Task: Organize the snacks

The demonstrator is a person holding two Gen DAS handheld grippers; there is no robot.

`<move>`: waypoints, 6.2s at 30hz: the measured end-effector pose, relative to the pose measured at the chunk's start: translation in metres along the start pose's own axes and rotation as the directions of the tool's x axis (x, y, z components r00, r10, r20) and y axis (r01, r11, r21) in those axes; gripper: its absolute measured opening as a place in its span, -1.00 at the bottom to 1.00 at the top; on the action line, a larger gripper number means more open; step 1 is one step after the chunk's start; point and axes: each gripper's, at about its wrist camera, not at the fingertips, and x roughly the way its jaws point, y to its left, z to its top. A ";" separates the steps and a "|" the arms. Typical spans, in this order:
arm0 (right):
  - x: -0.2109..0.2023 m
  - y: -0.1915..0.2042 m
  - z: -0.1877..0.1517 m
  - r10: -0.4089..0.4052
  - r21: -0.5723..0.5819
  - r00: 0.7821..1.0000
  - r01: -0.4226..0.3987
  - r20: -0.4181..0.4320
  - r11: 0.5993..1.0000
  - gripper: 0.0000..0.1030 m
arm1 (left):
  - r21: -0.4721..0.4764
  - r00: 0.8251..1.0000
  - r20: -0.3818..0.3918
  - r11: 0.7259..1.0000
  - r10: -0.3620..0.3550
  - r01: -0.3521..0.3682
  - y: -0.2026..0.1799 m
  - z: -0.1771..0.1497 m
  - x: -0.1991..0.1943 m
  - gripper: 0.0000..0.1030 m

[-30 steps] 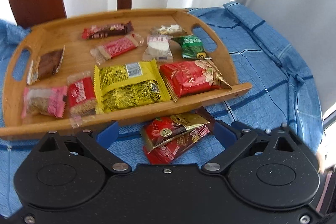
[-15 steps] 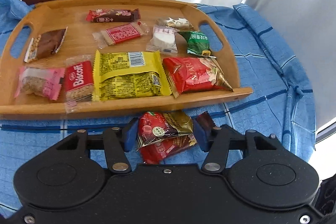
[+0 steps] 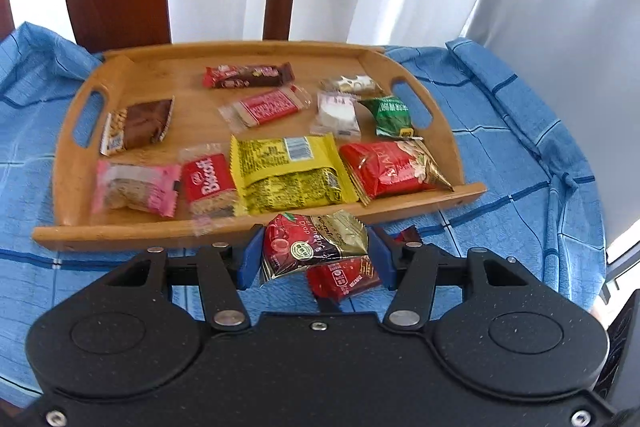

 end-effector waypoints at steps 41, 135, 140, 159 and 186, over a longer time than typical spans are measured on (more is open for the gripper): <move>0.022 0.050 0.014 -0.227 0.140 0.974 0.229 -0.028 0.963 0.66 | -0.029 0.965 0.202 0.986 0.168 -0.166 0.082 -0.008 -0.029 0.04; 0.207 -0.066 0.173 -0.115 0.145 0.960 0.156 -0.256 0.977 0.35 | -0.021 0.986 0.080 0.989 0.145 -0.144 0.148 0.123 0.134 0.07; 0.208 -0.070 0.170 -0.117 0.152 0.959 0.160 -0.259 0.975 0.36 | -0.018 0.985 0.083 0.989 0.150 -0.149 0.146 0.123 0.136 0.10; 0.203 -0.074 0.173 -0.086 0.202 0.966 0.137 -0.245 0.970 0.58 | -0.023 0.985 0.067 0.988 0.157 -0.156 0.142 0.126 0.134 0.35; 0.074 -0.048 0.146 -0.097 0.126 0.995 0.099 -0.025 0.987 0.78 | 0.010 0.961 0.215 0.984 0.172 -0.178 0.107 0.074 0.027 0.94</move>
